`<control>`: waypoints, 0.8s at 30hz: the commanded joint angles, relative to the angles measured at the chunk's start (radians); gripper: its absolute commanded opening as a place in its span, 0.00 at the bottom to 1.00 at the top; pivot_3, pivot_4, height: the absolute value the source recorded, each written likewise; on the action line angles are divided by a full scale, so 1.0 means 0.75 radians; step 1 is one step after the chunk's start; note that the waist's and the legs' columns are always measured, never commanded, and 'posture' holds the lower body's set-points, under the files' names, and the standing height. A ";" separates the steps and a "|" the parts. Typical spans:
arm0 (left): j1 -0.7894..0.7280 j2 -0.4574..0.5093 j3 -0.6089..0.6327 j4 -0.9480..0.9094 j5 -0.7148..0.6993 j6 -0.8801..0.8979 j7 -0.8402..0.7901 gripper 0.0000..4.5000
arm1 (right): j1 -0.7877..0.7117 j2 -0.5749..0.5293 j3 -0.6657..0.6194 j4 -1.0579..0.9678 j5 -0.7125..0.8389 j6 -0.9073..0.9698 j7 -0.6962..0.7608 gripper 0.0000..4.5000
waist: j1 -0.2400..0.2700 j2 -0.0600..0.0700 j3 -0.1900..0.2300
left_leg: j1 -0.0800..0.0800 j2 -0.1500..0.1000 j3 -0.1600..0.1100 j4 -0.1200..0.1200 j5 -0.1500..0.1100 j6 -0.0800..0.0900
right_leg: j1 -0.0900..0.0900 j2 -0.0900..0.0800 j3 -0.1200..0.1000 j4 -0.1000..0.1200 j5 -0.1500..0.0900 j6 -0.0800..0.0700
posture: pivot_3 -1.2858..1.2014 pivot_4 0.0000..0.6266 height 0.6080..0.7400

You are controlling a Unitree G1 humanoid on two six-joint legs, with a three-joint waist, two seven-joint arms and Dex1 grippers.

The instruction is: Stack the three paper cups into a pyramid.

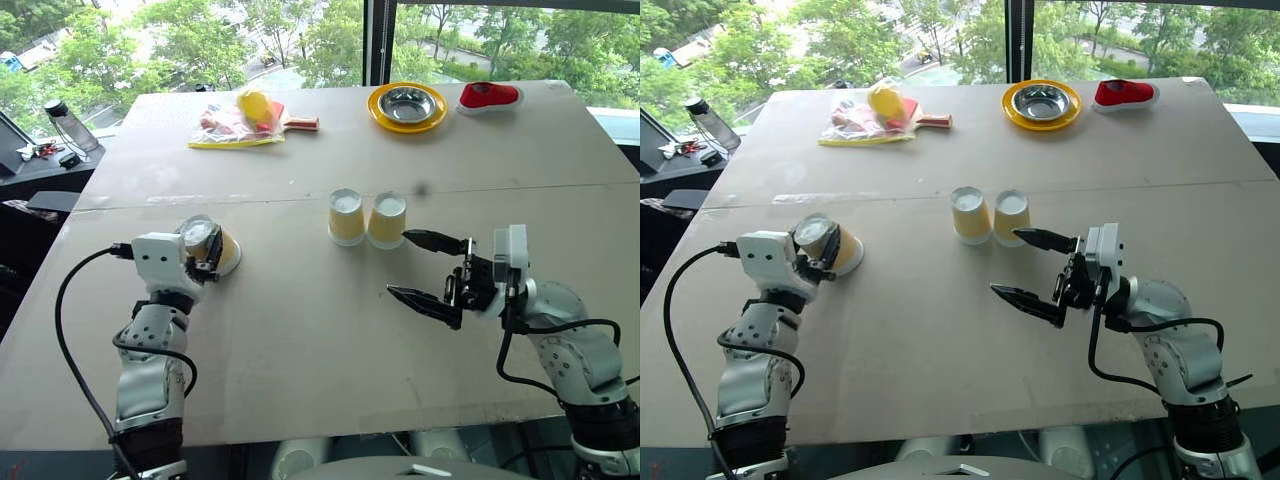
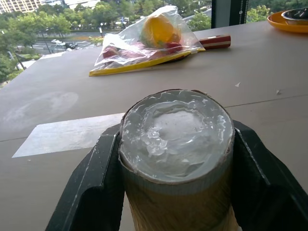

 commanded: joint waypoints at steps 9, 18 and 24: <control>-0.898 0.135 -0.361 0.122 -0.249 0.348 -0.576 0.48 | 0.069 -0.044 -0.245 -0.063 0.089 -0.032 -0.118 1.00 | 0.018 -0.001 0.000 | -0.014 -0.005 -0.012 0.017 0.003 -0.006 | -0.001 -0.001 -0.012 0.001 0.002 0.002 | 0.52 0.24 1.00; -1.051 0.076 -0.523 0.377 -0.183 0.265 -0.844 0.48 | 0.148 -0.025 -0.379 -0.128 0.172 -0.077 -0.157 1.00 | -0.042 0.000 0.001 | -0.013 -0.003 -0.013 0.016 0.004 -0.006 | -0.002 0.002 -0.013 0.004 0.002 0.002 | 0.52 0.24 1.00; -1.054 0.039 -0.522 0.459 -0.131 0.178 -0.849 0.48 | 0.273 -0.043 -0.461 -0.140 0.198 -0.145 -0.087 1.00 | -0.037 0.000 0.001 | -0.013 -0.004 -0.013 0.018 0.004 -0.006 | -0.001 0.001 -0.013 0.004 0.002 0.002 | 0.52 0.24 1.00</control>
